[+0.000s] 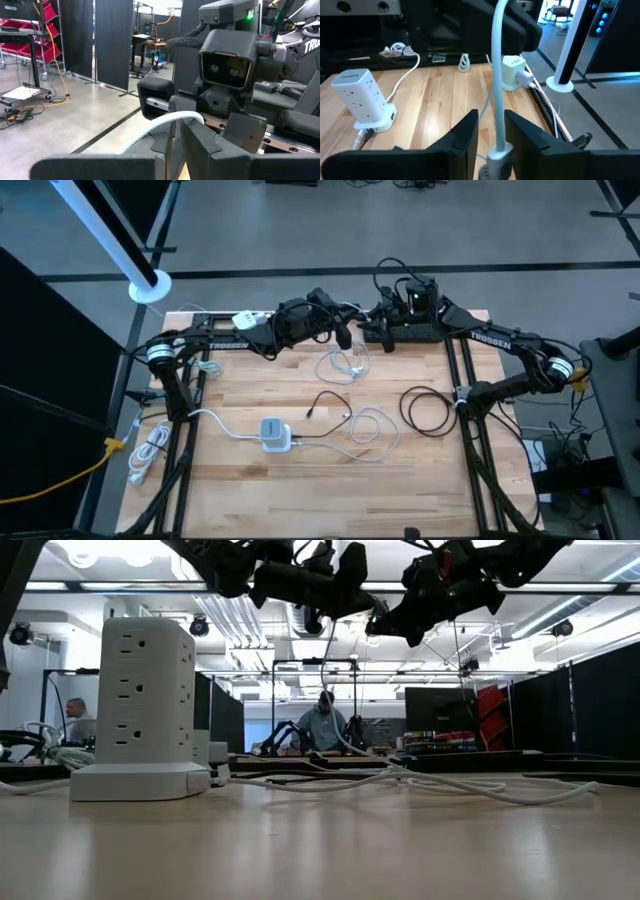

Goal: Insert USB
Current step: Insert the white charger cable into the black outlet extension

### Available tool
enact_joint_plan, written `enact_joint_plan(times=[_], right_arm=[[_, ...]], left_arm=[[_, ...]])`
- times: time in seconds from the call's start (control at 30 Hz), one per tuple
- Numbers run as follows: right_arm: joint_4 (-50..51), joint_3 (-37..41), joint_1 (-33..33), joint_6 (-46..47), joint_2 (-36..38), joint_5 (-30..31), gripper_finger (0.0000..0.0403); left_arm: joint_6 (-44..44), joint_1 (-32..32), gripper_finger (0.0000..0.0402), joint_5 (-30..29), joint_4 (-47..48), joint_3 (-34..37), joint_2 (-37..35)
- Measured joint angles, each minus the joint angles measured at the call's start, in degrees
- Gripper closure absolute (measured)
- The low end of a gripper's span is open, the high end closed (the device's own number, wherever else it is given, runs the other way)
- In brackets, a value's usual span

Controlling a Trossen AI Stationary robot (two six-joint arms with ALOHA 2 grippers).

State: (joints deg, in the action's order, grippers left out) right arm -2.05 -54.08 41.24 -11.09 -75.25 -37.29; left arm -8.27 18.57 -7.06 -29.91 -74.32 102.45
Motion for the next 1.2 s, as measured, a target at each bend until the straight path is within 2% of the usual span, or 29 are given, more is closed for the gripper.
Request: enact_joint_plan(times=[0.2,0.37,0.5,0.67,0.83,1.0,1.2], right_arm=[[0.1,0.0,0.0,0.7,1.5,3.5,0.0344],[0.7,-0.1,0.0,1.9,2.7,4.1,0.0334],[10.2,-4.1,0.0,0.4,2.7,4.7,0.0309],[23.1,-10.9,0.0,-2.5,1.1,9.3,0.028],[27.5,-15.5,-0.3,-1.9,-1.1,9.6,0.0275],[29.8,-16.8,-2.1,-0.7,-3.7,13.8,0.0291],[30.1,-16.8,-5.8,-1.3,-4.1,26.2,0.0292]], left_arm=[[0.5,0.0,0.0377,-0.1,2.0,0.0,0.0],[1.7,0.0,0.0377,-0.2,3.2,0.0,0.0],[2.1,0.0,0.0377,-1.8,3.5,0.0,0.0],[3.2,0.2,0.0377,-3.6,4.1,0.0,0.0],[3.3,0.3,0.0377,-6.2,4.8,0.0,0.0],[3.3,0.4,0.0377,-7.5,6.0,0.0,0.0],[1.9,0.8,0.0377,-10.5,9.7,0.0,0.0]])
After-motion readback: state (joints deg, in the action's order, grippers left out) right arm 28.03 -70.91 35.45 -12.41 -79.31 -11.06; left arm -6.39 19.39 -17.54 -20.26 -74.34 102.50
